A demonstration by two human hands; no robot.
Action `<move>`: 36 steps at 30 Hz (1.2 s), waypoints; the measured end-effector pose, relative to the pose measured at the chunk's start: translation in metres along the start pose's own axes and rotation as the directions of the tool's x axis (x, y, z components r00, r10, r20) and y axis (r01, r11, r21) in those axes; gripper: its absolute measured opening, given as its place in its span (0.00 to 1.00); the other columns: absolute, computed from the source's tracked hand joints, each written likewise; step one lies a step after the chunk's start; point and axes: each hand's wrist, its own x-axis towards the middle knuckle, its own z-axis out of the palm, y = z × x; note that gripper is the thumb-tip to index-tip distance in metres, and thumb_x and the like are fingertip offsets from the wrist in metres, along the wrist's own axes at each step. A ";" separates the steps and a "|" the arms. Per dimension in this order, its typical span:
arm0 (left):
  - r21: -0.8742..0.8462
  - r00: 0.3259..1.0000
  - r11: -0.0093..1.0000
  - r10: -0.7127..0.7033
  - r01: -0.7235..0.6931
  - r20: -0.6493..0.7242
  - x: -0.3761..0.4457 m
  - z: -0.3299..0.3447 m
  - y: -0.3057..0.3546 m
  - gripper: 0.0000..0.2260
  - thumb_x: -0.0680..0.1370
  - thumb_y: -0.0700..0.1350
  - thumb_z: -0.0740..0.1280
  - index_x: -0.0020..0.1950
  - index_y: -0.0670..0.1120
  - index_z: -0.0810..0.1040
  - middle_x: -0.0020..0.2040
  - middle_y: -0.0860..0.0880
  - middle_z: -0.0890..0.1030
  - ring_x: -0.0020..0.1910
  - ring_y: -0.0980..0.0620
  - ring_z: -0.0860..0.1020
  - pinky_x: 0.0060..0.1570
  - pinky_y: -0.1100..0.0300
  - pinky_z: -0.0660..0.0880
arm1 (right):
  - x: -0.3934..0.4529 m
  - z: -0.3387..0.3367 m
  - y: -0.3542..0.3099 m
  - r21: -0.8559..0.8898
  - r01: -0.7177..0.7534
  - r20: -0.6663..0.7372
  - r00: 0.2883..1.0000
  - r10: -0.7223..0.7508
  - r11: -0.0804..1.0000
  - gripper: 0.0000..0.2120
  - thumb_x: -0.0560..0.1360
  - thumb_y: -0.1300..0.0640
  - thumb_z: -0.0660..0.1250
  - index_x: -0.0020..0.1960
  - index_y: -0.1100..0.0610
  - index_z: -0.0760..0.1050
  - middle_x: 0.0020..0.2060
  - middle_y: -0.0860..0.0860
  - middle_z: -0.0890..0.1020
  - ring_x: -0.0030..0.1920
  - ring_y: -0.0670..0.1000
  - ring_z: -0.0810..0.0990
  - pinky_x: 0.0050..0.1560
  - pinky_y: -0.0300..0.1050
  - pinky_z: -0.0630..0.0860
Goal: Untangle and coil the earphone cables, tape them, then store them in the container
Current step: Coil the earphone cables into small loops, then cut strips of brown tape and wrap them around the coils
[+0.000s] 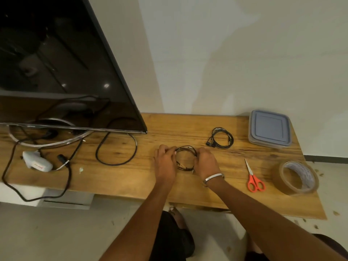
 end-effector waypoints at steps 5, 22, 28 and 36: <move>-0.031 0.998 0.999 -0.036 0.038 0.045 0.001 -0.003 -0.002 0.15 0.81 0.46 0.63 0.67 0.49 0.76 0.58 0.48 0.72 0.56 0.50 0.66 0.59 0.55 0.67 | 0.000 0.001 0.002 -0.015 0.036 -0.001 0.999 -0.036 0.999 0.14 0.76 0.61 0.62 0.62 0.60 0.71 0.59 0.58 0.73 0.56 0.60 0.76 0.54 0.51 0.75; 0.009 0.983 1.000 0.022 -0.024 0.182 -0.015 -0.029 0.053 0.16 0.81 0.44 0.60 0.68 0.45 0.72 0.63 0.46 0.70 0.62 0.47 0.68 0.64 0.54 0.68 | -0.033 -0.067 0.027 -0.064 0.051 0.007 0.999 -0.051 0.997 0.15 0.77 0.62 0.60 0.63 0.61 0.72 0.62 0.59 0.74 0.61 0.57 0.74 0.61 0.48 0.72; -0.040 0.967 0.988 0.152 -0.146 0.203 -0.040 -0.020 0.111 0.14 0.80 0.43 0.61 0.66 0.45 0.74 0.63 0.47 0.71 0.64 0.47 0.68 0.64 0.58 0.63 | -0.059 -0.109 0.051 -0.105 0.018 -0.037 0.999 -0.022 0.994 0.15 0.77 0.62 0.60 0.63 0.59 0.72 0.63 0.57 0.73 0.60 0.57 0.75 0.61 0.49 0.72; -0.180 0.903 0.954 0.289 -0.241 0.319 -0.070 0.018 0.192 0.15 0.80 0.41 0.61 0.66 0.43 0.73 0.63 0.46 0.72 0.65 0.48 0.67 0.66 0.58 0.65 | -0.083 -0.160 0.109 -0.162 -0.060 -0.115 0.993 0.042 0.985 0.16 0.75 0.64 0.61 0.63 0.61 0.71 0.62 0.58 0.72 0.59 0.57 0.74 0.59 0.47 0.70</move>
